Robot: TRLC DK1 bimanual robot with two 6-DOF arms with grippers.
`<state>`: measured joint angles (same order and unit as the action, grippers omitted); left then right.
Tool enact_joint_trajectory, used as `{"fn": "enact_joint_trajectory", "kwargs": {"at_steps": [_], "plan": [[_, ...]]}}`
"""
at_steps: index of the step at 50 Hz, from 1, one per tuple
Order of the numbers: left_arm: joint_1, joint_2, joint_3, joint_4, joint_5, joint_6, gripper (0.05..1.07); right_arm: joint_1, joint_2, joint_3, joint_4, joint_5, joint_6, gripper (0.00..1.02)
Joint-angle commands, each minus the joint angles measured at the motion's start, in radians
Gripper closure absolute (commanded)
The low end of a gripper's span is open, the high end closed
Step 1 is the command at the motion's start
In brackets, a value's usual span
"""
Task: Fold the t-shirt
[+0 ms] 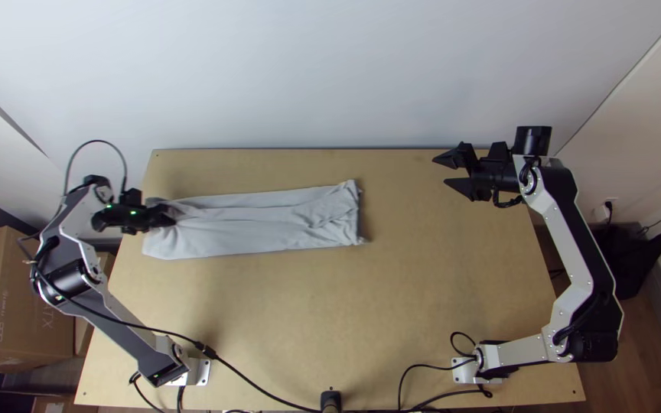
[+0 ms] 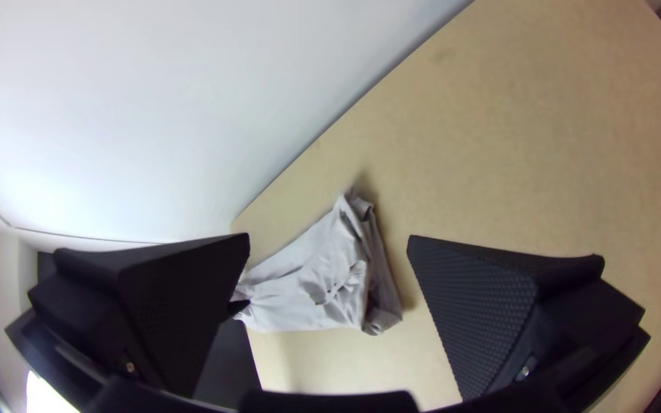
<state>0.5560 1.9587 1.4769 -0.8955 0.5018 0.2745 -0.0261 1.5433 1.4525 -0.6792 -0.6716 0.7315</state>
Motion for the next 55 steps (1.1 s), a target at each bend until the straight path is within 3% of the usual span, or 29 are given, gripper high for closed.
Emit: {"fn": "enact_joint_trajectory", "kwargs": {"at_steps": [1,8,16,24,33,40,55], "plan": [[0.068,-0.024,0.068,-0.052,-0.049,0.097,1.05,0.015,-0.031,-0.029,0.017,-0.011,-0.006,0.08],[0.094,-0.064,0.099,-0.075,-0.137,0.135,1.05,0.017,-0.035,-0.043,0.017,0.003,-0.029,0.08],[0.025,-0.167,0.114,-0.095,-0.247,0.135,1.05,0.020,-0.055,-0.069,0.017,0.044,-0.058,0.08],[-0.131,-0.267,0.137,-0.099,-0.422,0.097,1.05,0.017,-0.081,-0.096,0.017,0.063,-0.070,0.08],[-0.346,-0.293,0.181,-0.140,-0.698,0.038,1.05,0.006,-0.117,-0.124,0.017,0.070,-0.075,0.08],[-0.487,-0.290,0.218,-0.172,-0.832,-0.015,1.05,-0.014,-0.152,-0.152,0.017,0.070,-0.078,0.08],[-0.737,-0.158,0.467,-0.289,-0.927,-0.104,1.05,-0.047,-0.218,-0.239,0.017,0.069,-0.089,0.08]]}}
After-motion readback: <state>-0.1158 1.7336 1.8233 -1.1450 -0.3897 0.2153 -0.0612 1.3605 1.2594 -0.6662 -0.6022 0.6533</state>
